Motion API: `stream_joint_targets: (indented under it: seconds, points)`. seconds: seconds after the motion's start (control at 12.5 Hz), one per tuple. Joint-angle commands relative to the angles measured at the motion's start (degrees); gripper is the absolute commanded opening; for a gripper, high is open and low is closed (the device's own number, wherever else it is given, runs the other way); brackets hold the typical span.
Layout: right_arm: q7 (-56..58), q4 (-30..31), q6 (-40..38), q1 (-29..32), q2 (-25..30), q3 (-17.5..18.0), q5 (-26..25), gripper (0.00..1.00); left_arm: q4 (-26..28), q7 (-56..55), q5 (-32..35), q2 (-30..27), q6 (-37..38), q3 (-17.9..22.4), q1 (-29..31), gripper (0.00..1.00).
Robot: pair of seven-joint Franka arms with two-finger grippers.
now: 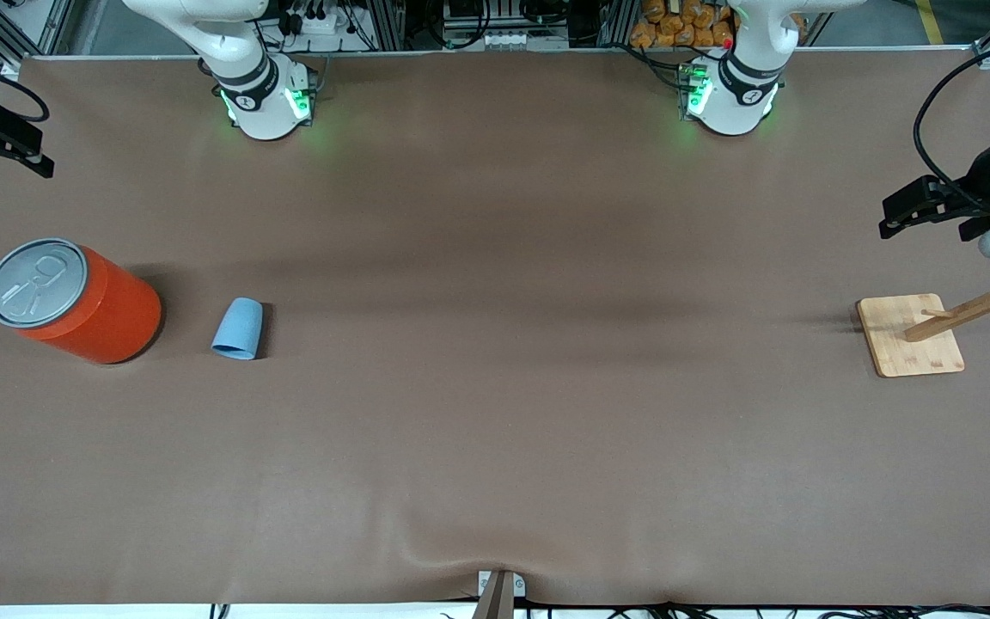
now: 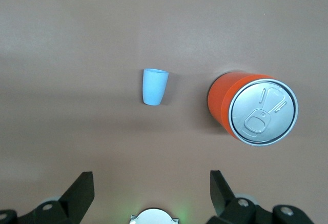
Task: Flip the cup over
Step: 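Reach the right gripper toward the light blue cup lying sideways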
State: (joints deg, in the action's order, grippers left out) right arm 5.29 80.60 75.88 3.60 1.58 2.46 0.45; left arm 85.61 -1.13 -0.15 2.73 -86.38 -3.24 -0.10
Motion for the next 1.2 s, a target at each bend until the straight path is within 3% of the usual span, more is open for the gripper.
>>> stream_joint_targets:
  seconds: [0.0, 0.24, 0.72, 1.12]
  points:
    - [0.95, -0.35, -0.21, 0.36, 0.44, 0.70, -0.80, 1.00, -0.71, -0.46, -0.64, 0.34, -0.10, -0.19, 0.27, 1.00]
    - [0.69, -0.35, -0.21, 0.79, 0.18, 0.53, 0.15, 1.00, -0.80, -0.54, -0.81, 0.25, -0.01, -0.19, 0.10, 1.00]
    - [1.83, -0.62, 1.28, 1.23, -11.05, 0.36, -0.80, 1.00, -0.89, -0.45, -0.73, 0.25, -0.10, -0.19, 0.10, 1.00]
    - [1.83, -0.44, 7.87, 1.15, -18.96, 0.27, -0.45, 1.00, -0.71, -0.45, -0.64, 0.34, -0.19, -0.19, 0.27, 1.00]
